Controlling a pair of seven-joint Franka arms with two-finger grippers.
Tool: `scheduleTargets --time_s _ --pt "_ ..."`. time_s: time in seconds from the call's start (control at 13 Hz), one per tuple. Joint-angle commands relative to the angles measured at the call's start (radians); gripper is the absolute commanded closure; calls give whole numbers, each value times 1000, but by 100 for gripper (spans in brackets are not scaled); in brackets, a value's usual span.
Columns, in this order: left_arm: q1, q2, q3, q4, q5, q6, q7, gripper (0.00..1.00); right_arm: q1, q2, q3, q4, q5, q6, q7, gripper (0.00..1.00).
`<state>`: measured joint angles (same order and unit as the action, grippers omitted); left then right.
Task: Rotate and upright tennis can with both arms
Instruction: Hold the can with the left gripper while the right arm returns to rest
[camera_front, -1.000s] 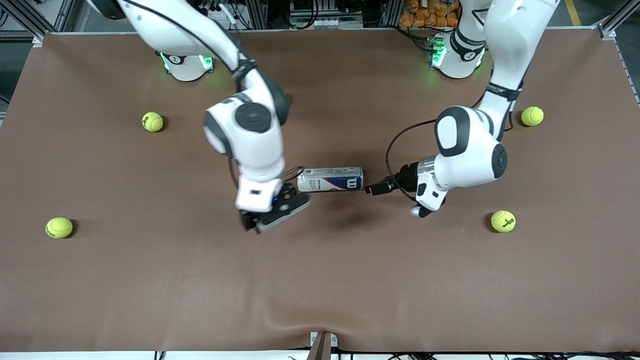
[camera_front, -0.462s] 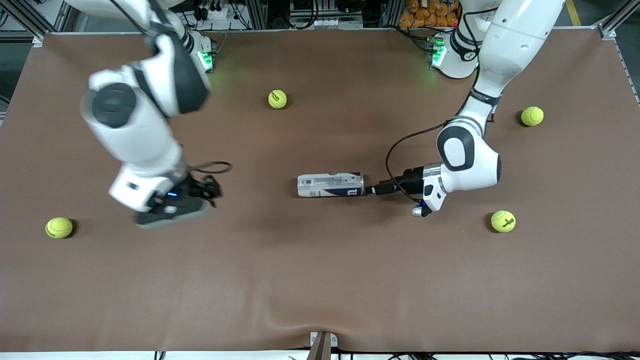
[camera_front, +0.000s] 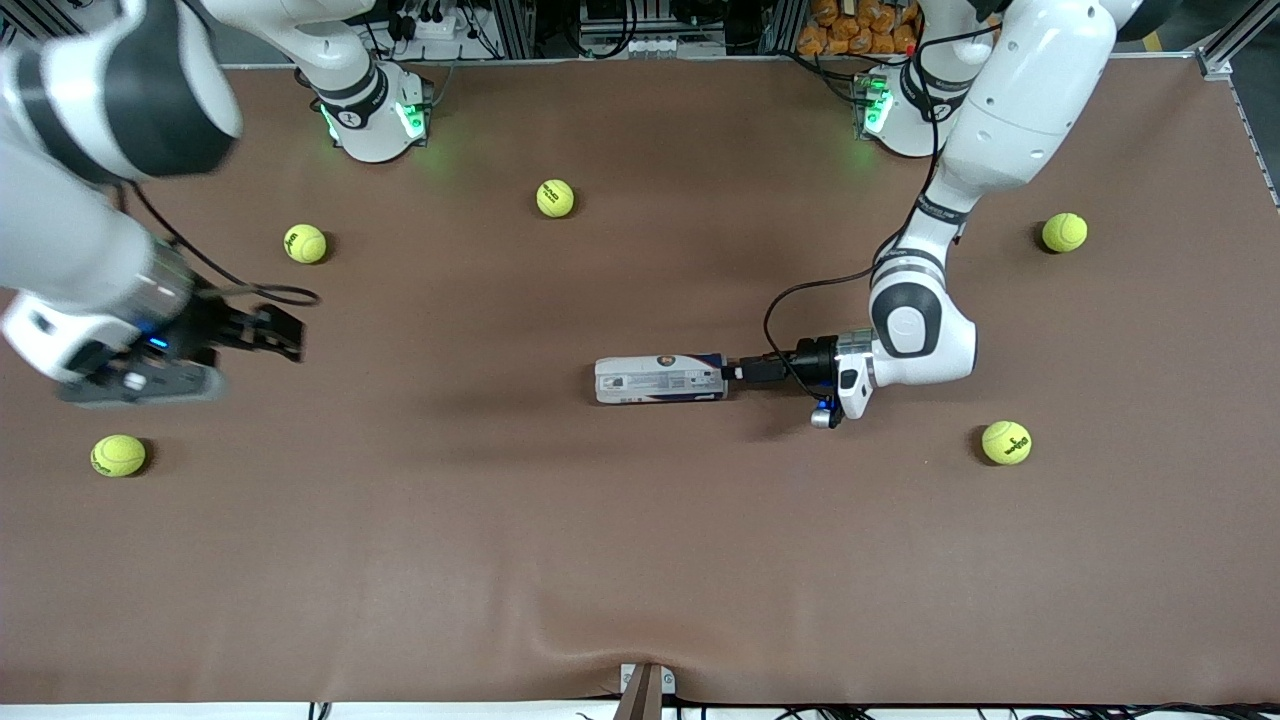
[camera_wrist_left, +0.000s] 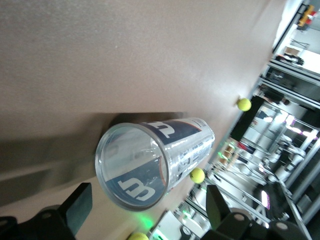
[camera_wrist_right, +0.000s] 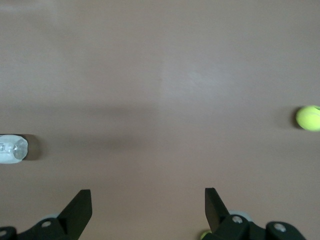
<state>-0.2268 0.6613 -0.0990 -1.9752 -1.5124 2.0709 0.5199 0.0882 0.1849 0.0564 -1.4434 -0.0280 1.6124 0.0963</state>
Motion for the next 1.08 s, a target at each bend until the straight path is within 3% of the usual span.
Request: scheduleTargets --time_s 0.0,0.23,0.54,1.0 --pt "56 32 -7 9 -26 -110 60 0 -45 -87 -24 -48 25 -54 -38 0" --pt "50 46 -8 13 -77 -124 80 3 -45 -136 -95 -48 46 -101 -98 0" --pt "44 67 -30 19 -153 -127 100 10 -88 -153 -99 -46 51 -189 -99 0" --pt "43 89 -47 30 -199 -127 106 33 -137 -154 -102 -40 89 -193 -152 0"
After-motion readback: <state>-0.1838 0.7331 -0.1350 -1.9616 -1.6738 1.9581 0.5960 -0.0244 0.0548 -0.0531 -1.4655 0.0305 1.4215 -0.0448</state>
